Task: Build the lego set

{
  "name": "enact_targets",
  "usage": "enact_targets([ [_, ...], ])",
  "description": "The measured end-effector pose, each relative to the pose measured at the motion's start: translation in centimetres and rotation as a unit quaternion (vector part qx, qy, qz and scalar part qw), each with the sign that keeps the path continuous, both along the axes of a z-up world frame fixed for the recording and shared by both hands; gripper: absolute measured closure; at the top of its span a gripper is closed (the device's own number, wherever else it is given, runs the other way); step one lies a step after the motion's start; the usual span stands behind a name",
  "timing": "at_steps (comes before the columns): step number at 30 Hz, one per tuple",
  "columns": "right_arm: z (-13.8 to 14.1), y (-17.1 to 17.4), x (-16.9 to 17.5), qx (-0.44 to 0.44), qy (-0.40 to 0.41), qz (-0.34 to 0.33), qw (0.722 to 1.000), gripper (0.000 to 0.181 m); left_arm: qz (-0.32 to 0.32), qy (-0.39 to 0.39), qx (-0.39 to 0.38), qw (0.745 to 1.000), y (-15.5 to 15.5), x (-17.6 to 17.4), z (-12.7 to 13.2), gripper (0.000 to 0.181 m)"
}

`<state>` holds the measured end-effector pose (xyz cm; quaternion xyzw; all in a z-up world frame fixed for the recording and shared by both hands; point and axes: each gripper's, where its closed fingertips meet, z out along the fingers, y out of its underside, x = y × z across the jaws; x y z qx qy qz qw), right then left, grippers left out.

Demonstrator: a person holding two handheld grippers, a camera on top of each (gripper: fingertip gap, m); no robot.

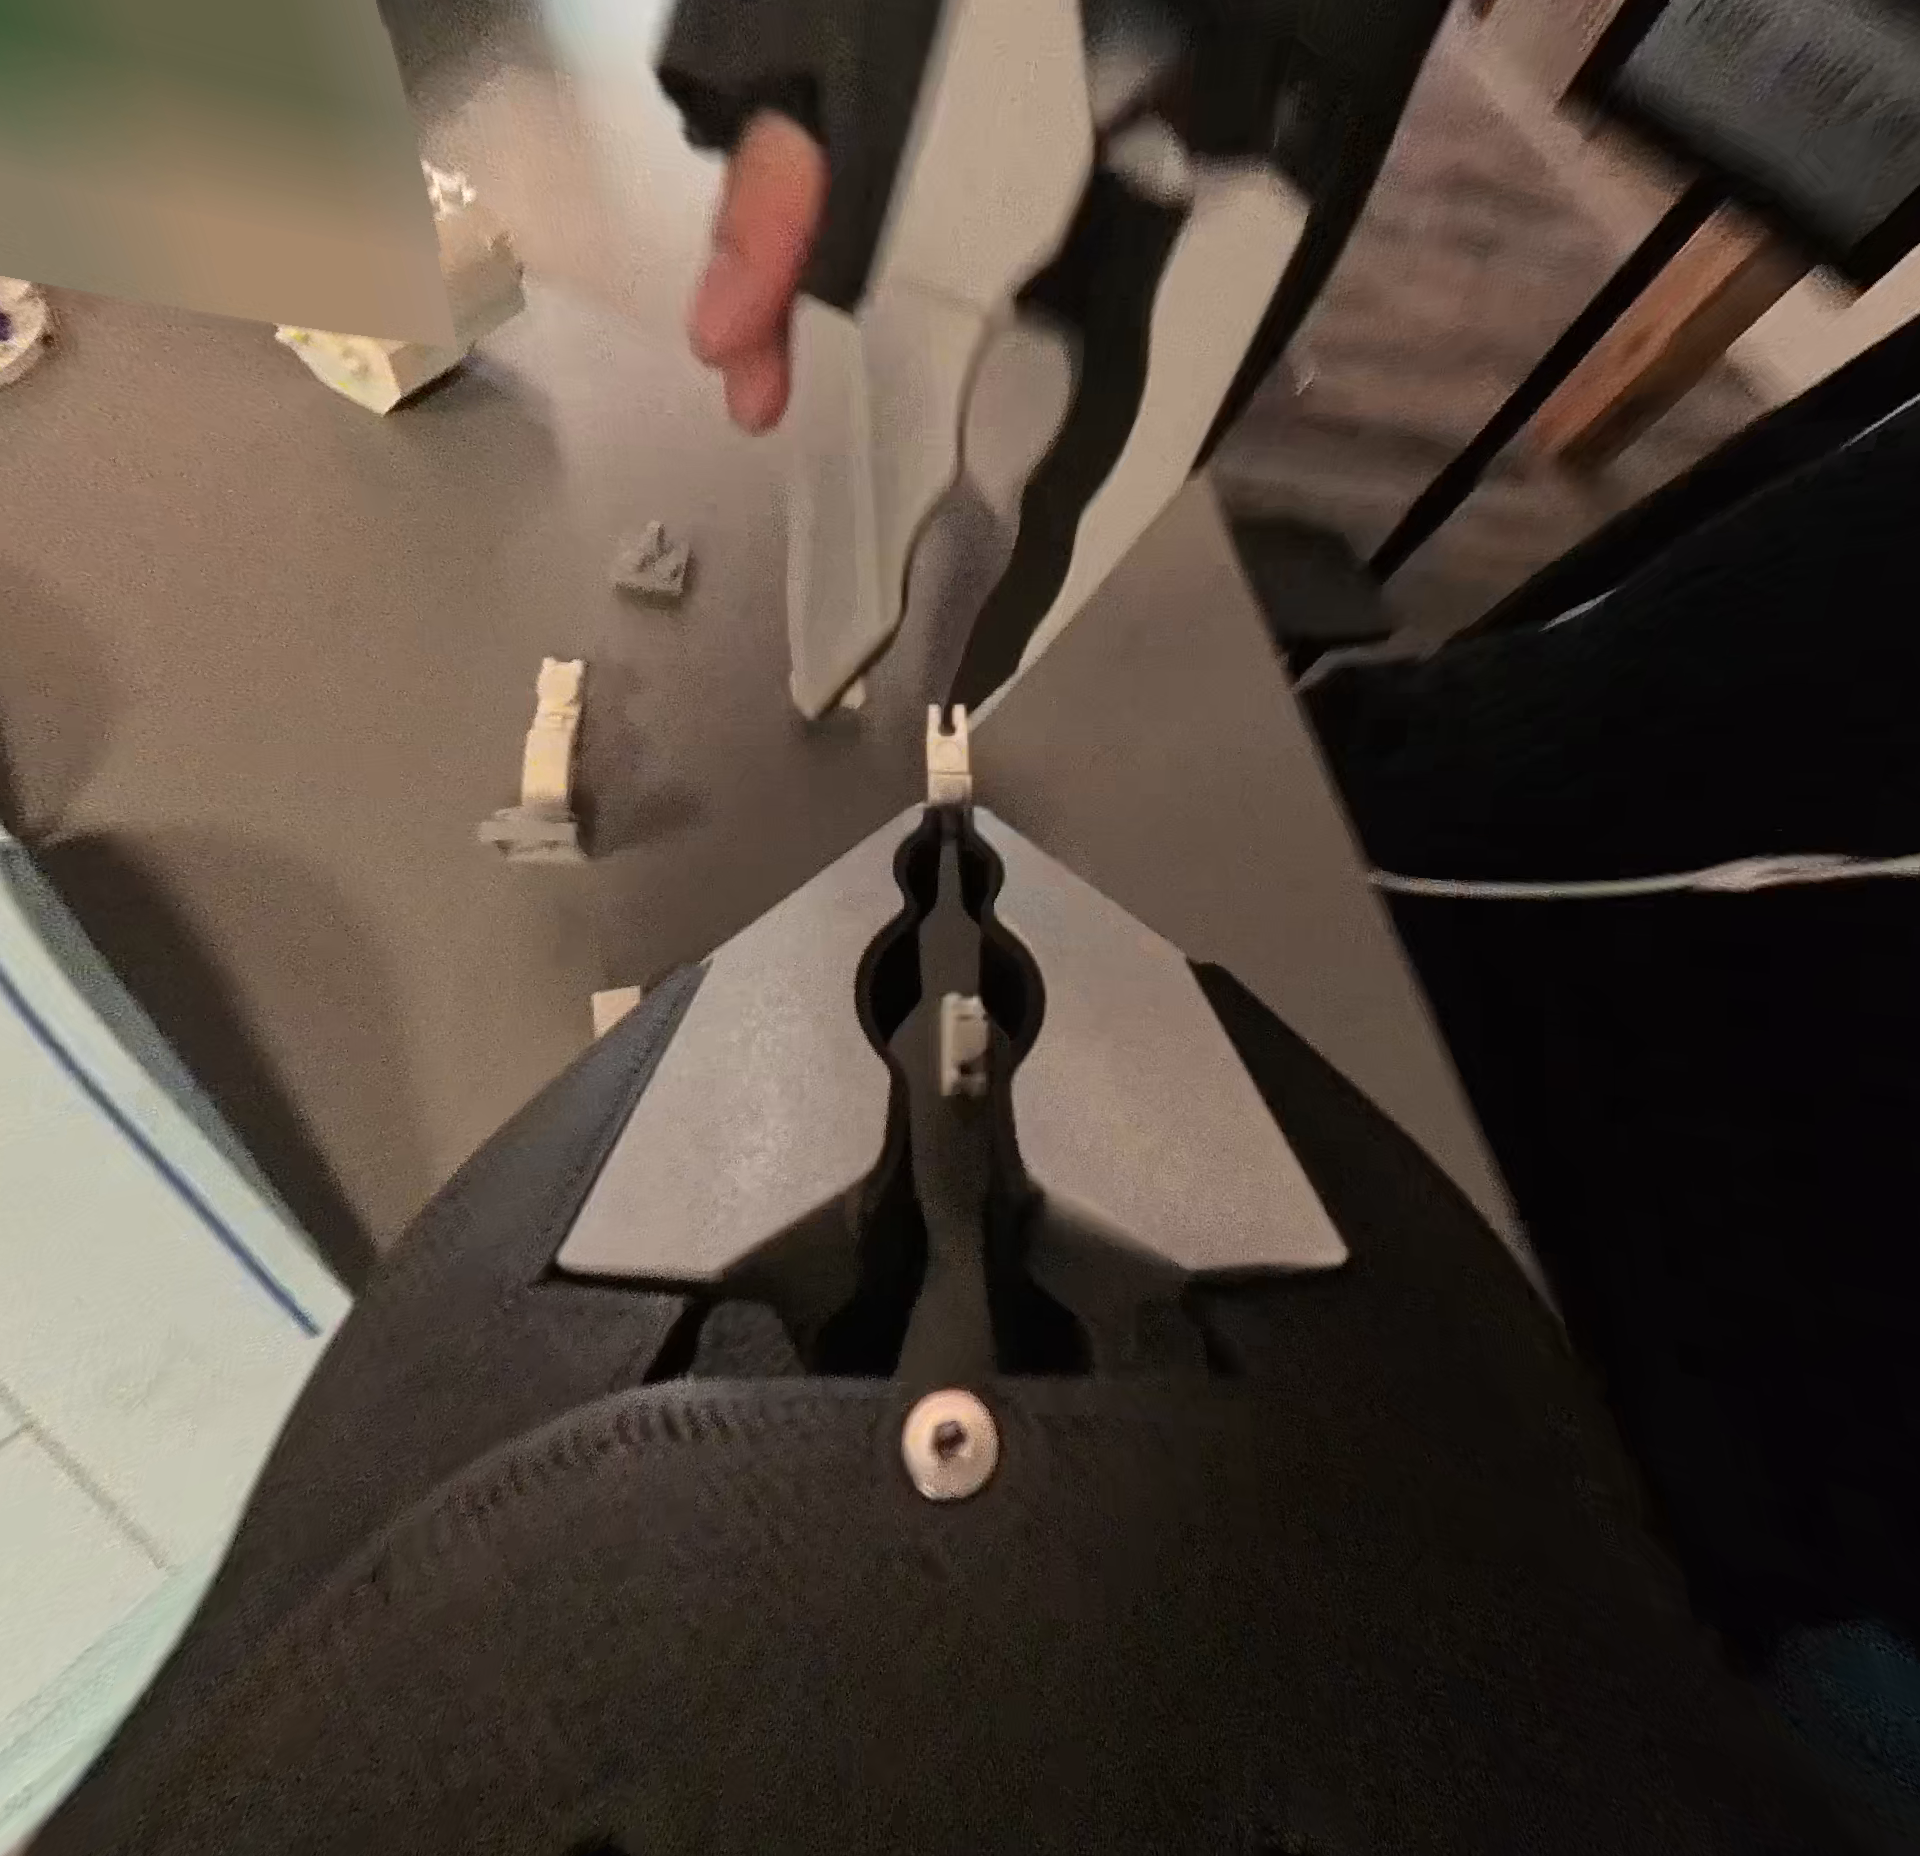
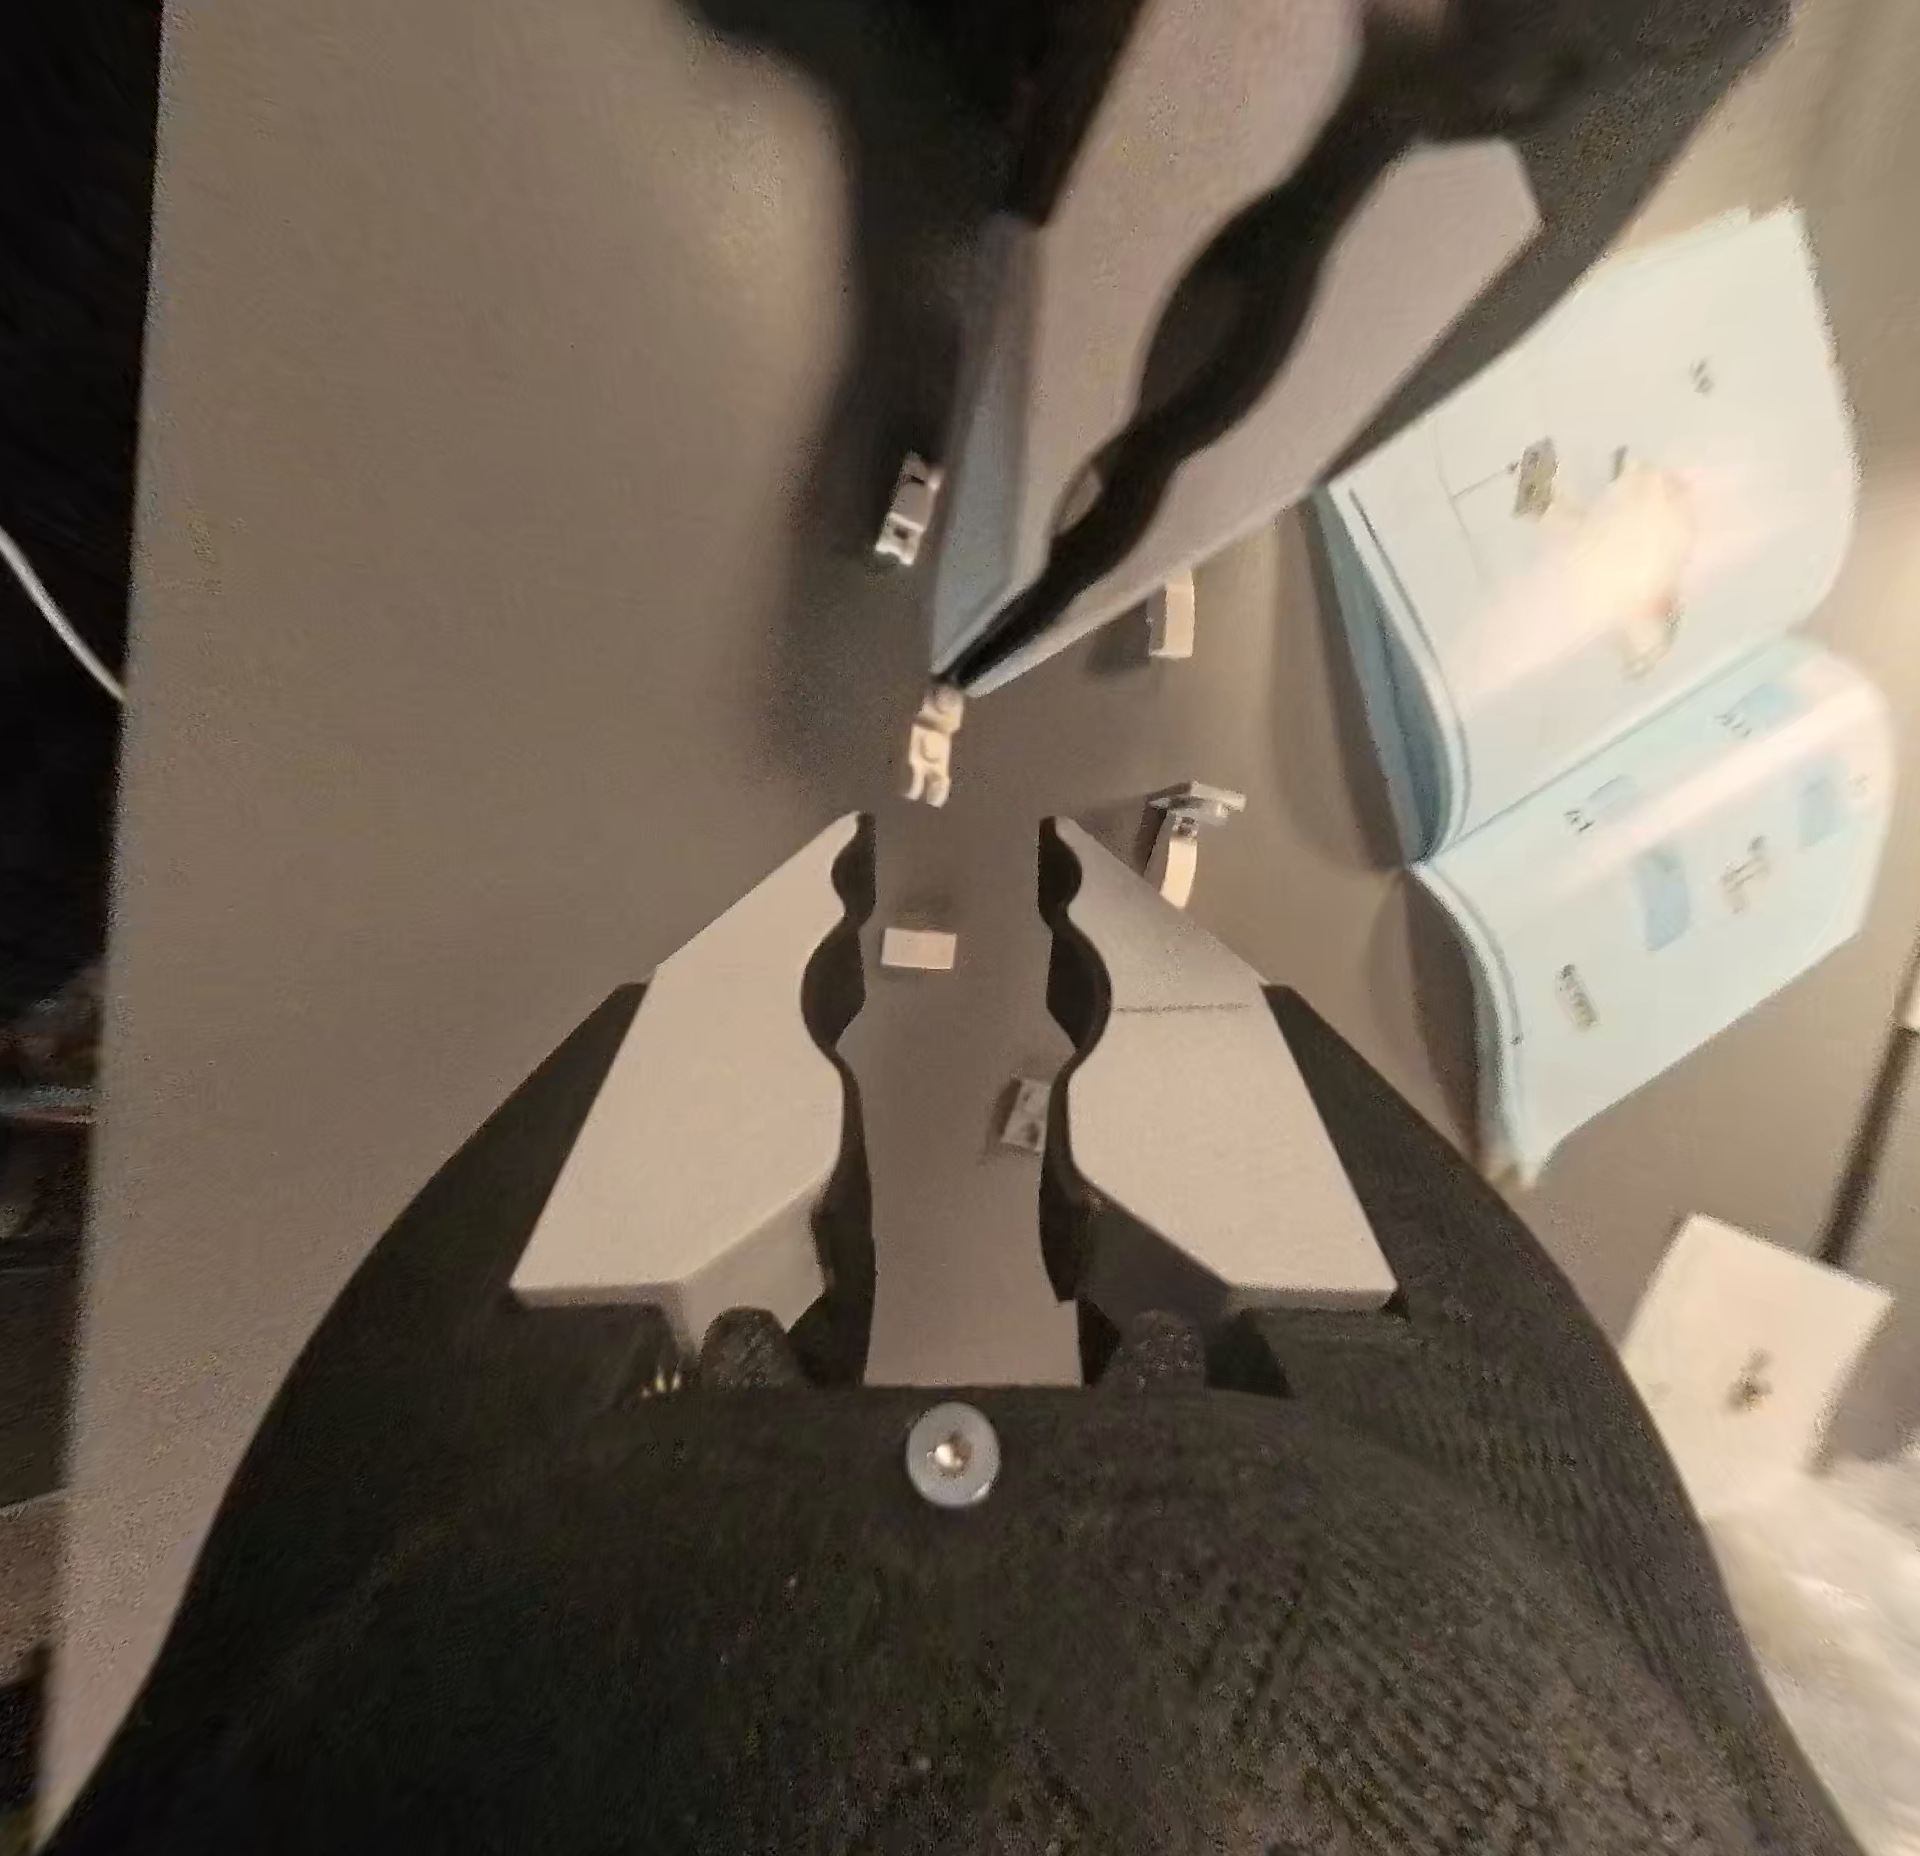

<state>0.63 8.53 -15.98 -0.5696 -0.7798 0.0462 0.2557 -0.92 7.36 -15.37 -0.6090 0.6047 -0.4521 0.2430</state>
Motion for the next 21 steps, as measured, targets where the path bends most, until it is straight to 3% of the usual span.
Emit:
enact_targets([
  [4,0.5,0.7,-0.6,0.153,-0.006,0.073,0.986,0.16,0.011,-0.042,-0.095,0.995,0.3,-0.2,1.8,0.179],
  [8,1.6,1.3,-1.1,0.26,0.001,0.103,0.96,0.168,0.017,-0.033,-0.103,0.994,0.4,0.0,1.4,0.179],
  [13,1.4,0.7,-1.0,0.285,-0.003,0.133,0.949,0.167,0.024,-0.027,-0.119,0.992,0.5,0.1,1.0,0.179],
  [17,1.4,0.7,-0.9,0.304,-0.008,0.144,0.942,0.178,0.027,-0.039,-0.142,0.989,0.7,0.1,1.3,0.179],
  [21,1.4,1.1,-0.9,0.293,-0.009,0.1,0.951,0.179,0.041,-0.041,-0.139,0.989,1.1,0.1,1.3,0.179],
])
